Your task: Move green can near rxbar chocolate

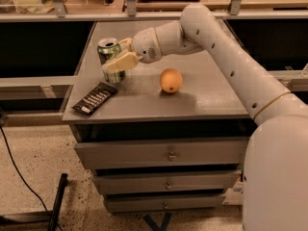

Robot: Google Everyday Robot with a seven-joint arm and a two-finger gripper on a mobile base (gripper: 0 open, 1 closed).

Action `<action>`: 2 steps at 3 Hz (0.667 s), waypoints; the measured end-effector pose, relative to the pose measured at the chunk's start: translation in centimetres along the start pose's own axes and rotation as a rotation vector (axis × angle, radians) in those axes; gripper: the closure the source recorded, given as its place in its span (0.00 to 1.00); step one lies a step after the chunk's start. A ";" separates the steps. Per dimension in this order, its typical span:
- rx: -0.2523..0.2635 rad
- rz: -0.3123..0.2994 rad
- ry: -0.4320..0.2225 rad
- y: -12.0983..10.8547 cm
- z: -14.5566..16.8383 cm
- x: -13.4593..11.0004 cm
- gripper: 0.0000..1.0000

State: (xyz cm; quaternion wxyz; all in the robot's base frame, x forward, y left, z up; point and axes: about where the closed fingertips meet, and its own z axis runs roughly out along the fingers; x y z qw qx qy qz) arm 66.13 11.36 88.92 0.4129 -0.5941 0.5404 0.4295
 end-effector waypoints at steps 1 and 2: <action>0.004 0.000 0.002 -0.4 -0.4 0.2 0.81; -0.008 0.005 -0.003 -0.2 -0.3 0.4 0.57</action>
Offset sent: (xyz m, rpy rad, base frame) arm 0.0028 -0.0098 -0.0050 0.0065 0.0134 0.0071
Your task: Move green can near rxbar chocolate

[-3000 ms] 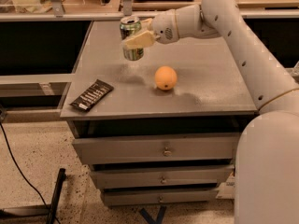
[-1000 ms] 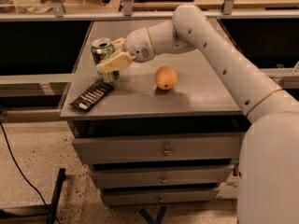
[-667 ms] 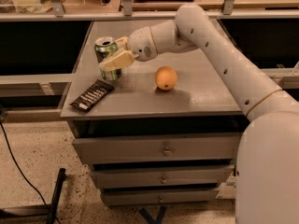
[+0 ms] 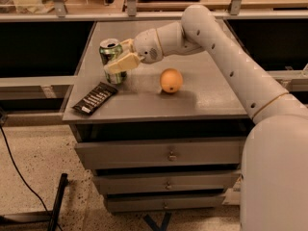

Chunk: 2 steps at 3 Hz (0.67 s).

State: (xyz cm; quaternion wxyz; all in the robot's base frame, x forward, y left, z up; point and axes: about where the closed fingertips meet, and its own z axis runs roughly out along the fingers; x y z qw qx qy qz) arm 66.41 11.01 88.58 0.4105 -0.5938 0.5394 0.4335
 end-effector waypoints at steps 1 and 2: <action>-0.021 0.000 -0.010 0.5 0.4 -0.1 0.34; -0.032 -0.001 -0.016 0.8 0.6 -0.1 0.11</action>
Offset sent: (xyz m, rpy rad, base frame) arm -0.0102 -0.0008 -0.0004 0.0202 0.0081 0.0327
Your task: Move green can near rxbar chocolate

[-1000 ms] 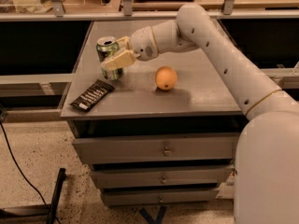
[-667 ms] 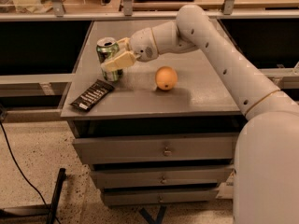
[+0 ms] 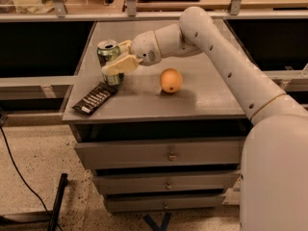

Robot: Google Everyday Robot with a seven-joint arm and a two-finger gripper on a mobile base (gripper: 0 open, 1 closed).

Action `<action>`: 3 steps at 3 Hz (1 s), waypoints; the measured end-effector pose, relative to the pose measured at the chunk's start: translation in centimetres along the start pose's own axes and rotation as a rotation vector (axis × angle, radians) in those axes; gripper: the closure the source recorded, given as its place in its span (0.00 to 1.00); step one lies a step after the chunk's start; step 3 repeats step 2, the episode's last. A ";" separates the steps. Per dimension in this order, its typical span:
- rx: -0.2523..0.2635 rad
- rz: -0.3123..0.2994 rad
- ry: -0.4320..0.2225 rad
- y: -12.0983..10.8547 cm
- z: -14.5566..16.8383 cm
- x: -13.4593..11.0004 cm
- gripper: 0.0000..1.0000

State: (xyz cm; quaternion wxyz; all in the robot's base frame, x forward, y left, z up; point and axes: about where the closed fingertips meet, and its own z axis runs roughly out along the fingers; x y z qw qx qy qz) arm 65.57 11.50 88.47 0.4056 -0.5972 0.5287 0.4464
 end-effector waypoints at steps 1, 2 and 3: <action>0.001 -0.008 0.011 0.1 0.0 0.0 0.00; 0.001 -0.008 0.011 0.1 0.0 0.0 0.00; 0.001 -0.008 0.011 0.1 0.0 0.0 0.00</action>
Offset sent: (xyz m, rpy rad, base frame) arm -0.0006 -0.0001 -0.0002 -0.0101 -0.0092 0.0008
